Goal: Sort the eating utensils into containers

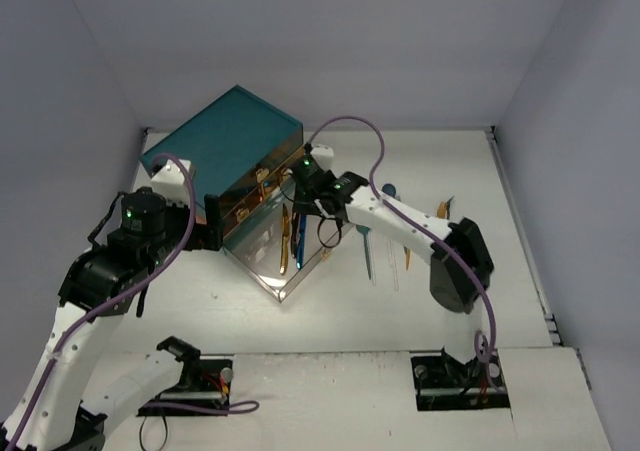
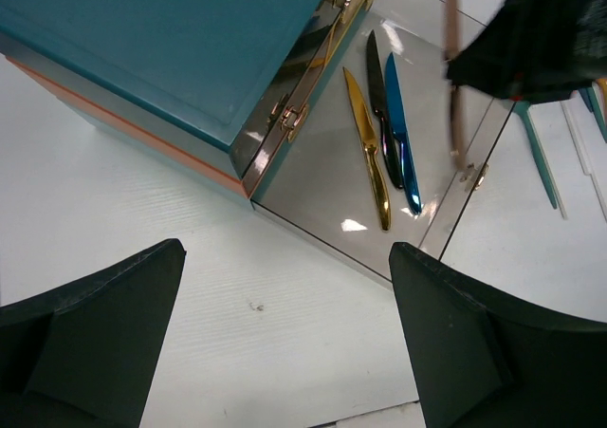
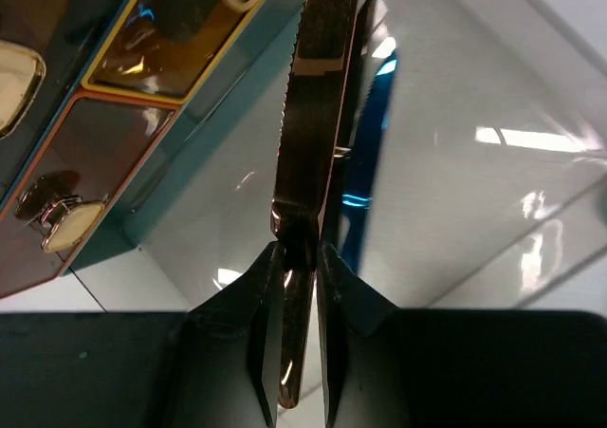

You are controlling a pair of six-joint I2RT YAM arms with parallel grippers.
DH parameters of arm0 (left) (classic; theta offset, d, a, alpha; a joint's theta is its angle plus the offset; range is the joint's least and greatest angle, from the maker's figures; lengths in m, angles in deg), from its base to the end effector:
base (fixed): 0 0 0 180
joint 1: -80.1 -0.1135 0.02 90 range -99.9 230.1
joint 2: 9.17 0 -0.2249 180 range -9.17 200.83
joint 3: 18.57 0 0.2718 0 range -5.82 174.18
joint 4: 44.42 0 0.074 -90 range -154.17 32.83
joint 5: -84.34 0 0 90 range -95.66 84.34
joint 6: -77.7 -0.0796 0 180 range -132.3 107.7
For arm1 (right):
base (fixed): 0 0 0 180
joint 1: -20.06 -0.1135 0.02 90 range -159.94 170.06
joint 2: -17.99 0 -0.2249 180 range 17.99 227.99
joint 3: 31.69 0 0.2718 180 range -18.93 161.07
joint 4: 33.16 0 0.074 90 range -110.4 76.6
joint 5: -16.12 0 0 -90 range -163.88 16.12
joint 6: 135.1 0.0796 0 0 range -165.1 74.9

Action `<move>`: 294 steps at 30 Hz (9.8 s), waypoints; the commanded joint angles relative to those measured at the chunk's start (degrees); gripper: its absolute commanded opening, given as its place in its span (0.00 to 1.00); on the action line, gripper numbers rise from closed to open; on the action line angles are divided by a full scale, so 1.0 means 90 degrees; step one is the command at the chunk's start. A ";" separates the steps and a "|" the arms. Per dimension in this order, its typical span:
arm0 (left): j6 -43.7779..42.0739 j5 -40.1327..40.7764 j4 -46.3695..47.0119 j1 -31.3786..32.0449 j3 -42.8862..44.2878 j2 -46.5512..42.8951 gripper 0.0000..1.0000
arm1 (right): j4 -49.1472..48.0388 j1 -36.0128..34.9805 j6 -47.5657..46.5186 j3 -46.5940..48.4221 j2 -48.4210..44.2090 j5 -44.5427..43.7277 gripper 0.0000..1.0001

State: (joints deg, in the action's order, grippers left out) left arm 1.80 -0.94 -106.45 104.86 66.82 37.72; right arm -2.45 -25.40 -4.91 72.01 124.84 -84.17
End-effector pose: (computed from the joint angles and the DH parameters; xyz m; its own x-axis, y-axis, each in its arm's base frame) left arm 0.2022 -0.0860 0.3857 -0.4366 -0.0660 -0.8972 0.2501 0.9491 -0.1915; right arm 0.3490 0.3343 0.2289 -0.6840 0.2102 -0.6986 -0.2041 0.8642 0.4598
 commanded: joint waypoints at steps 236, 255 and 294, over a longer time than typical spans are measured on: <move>0.0486 -0.0594 0.0056 0.2358 0.1849 0.4598 0.88 | 0.0866 0.5349 -0.2419 -0.4513 -0.5971 0.1943 0.94; 0.0327 0.0418 -0.0528 0.0245 0.2818 0.2885 0.88 | 0.0536 0.2307 -0.1364 -0.3990 -0.4175 -0.0433 0.66; -0.0209 0.0819 -0.0765 -0.0934 0.1519 0.1092 0.88 | -0.1166 0.3647 -0.1702 -0.3623 -0.1029 0.0144 0.28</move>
State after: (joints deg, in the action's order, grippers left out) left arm 0.66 6.43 -115.21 96.75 80.41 47.65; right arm -11.71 6.48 -19.74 38.65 117.32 -80.97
